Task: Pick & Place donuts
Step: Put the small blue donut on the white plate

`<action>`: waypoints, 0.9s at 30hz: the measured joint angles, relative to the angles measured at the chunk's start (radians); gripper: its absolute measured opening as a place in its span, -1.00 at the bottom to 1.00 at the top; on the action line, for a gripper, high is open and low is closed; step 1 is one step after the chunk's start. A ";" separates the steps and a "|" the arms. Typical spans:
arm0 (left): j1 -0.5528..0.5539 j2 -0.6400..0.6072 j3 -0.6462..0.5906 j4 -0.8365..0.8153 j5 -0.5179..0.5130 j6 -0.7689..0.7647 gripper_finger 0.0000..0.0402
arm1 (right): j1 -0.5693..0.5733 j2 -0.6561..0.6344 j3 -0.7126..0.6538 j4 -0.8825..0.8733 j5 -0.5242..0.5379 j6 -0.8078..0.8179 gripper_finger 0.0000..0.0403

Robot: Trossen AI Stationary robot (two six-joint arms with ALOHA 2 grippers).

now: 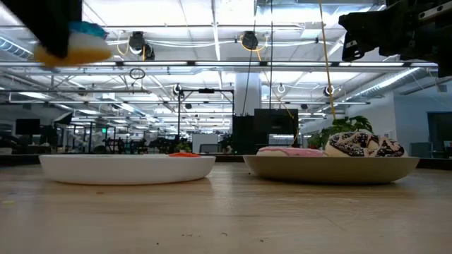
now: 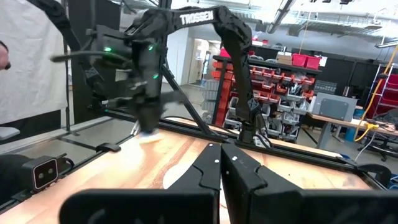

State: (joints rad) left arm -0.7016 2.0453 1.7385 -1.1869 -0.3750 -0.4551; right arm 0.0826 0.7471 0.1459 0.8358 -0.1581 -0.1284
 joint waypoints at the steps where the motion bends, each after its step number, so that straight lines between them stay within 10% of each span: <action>1: 0.005 -0.019 -0.002 -0.022 -0.029 -0.003 -0.94 | 0.000 0.000 0.000 0.000 0.000 0.000 -1.00; 27: 0.226 -0.042 -0.326 0.235 0.156 0.158 -0.90 | 0.000 0.000 0.000 0.005 0.000 -0.014 -1.00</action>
State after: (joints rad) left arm -0.4752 2.0033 1.4128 -0.9517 -0.2187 -0.2969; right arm 0.0826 0.7471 0.1459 0.8406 -0.1581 -0.1429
